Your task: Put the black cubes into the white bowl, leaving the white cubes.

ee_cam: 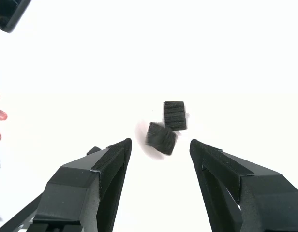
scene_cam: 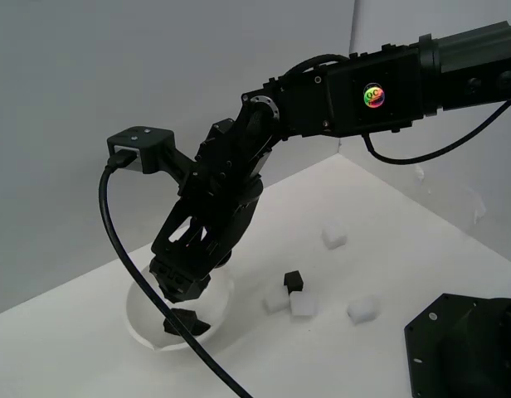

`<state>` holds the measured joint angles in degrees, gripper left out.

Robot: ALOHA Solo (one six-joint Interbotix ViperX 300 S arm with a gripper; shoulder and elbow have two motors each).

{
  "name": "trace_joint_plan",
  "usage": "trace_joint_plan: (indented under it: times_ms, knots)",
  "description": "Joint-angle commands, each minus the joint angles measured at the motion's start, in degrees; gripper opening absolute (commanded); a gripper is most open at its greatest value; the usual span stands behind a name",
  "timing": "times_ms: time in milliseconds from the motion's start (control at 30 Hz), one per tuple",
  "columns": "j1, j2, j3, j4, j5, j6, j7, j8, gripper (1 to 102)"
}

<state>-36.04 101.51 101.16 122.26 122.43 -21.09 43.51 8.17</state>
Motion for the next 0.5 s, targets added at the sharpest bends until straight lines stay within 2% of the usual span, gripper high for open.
trace_joint_plan:
  times_ms: [0, 167, 333, 467]
  knots:
    - [0.09, 1.85, 2.37, -0.62, -0.97, -0.18, -0.09, 0.70, 67]
    - [4.22, 4.48, 4.92, 2.29, 2.02, 1.23, 0.09, 0.70, 67]
    - [9.84, 8.00, 8.44, 7.12, 6.59, 2.02, 0.70, 0.88, 67]
    - [13.36, 10.11, 10.37, 10.72, 10.37, 3.60, 1.32, 0.88, 67]
